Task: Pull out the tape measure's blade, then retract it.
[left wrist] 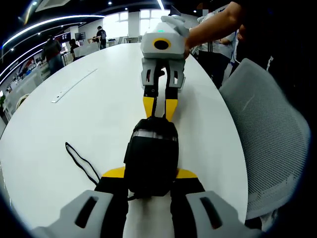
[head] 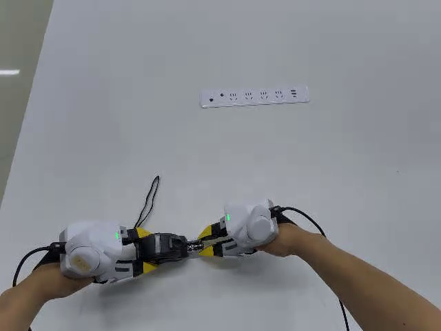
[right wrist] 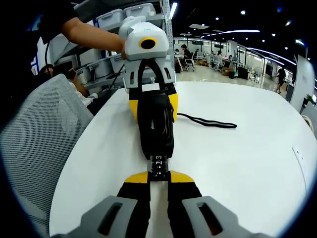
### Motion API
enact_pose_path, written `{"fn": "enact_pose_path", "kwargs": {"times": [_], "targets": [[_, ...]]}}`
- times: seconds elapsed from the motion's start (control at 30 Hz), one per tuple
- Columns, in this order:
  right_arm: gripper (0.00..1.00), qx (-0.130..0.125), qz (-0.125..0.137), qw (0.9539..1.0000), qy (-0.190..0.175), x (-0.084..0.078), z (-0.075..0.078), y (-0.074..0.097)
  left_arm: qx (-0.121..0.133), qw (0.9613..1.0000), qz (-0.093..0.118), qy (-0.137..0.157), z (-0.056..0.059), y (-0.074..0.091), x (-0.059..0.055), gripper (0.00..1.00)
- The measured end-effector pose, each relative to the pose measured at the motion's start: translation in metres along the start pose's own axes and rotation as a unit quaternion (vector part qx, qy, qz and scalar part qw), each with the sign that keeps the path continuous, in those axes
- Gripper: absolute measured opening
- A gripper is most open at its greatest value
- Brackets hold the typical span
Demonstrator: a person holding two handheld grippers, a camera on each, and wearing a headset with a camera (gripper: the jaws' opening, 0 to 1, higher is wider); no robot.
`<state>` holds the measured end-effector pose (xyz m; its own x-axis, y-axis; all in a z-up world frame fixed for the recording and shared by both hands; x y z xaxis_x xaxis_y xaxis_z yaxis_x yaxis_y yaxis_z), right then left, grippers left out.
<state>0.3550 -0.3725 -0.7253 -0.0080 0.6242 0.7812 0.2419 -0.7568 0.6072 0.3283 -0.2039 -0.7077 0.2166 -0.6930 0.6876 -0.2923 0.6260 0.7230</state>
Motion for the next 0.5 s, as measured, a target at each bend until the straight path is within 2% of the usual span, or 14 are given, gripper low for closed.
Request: {"fn": "enact_pose_path", "kwargs": {"times": [0.5], "targets": [[0.10,0.001,0.000,1.0000,-0.004,-0.0030,-0.0002,0.0038,-0.002,1.0000,0.000,-0.001,-0.0005,0.0007,-0.0002,0.28]]}}
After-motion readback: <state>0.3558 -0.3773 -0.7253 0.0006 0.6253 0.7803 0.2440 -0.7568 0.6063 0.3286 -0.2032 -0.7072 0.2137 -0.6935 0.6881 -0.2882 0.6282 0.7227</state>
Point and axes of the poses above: the centre of the closed fingertips' face, and the gripper's own axes: y roughly backward along the fingers, z roughly to its right, x roughly out of its top, the point moved 7 cm from there along y, roughly backward along the fingers, and after that the axes turned 7 degrees about x, right-handed, at the moved point
